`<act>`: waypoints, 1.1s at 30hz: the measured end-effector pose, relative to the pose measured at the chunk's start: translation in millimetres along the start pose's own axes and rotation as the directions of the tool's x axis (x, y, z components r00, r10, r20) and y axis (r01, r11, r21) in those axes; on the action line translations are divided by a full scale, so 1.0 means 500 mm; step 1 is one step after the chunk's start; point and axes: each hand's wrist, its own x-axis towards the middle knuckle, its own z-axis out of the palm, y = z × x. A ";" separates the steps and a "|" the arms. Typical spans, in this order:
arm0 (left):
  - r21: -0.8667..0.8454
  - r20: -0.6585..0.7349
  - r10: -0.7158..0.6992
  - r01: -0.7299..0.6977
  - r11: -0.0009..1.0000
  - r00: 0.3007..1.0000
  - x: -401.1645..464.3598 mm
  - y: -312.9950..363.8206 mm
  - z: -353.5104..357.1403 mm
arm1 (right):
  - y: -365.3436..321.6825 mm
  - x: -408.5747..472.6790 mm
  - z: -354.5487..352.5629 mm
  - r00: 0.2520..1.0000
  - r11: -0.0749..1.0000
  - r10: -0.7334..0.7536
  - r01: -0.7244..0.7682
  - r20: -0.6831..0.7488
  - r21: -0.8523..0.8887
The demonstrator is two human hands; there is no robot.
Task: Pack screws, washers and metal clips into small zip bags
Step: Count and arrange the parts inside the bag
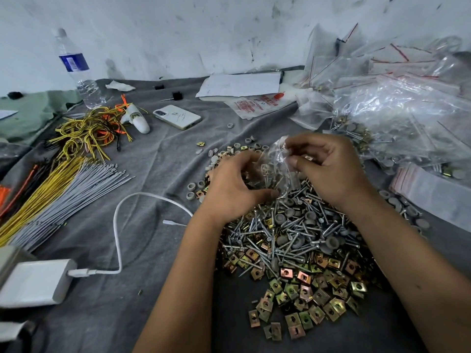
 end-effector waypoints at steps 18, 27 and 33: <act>-0.375 0.073 -0.034 0.059 0.925 0.997 -0.002 -0.006 -0.001 | 0.026 0.012 -0.016 0.992 0.988 0.039 -0.056 -0.121 -0.141; -0.574 0.001 -0.098 0.081 0.815 0.995 -0.003 -0.011 -0.004 | 0.024 0.012 -0.001 0.922 0.651 0.179 0.151 0.343 -0.744; -0.738 -0.129 -0.273 0.091 0.668 0.953 0.000 -0.006 -0.022 | 0.022 0.014 -0.008 0.924 0.683 0.189 0.121 0.333 -0.721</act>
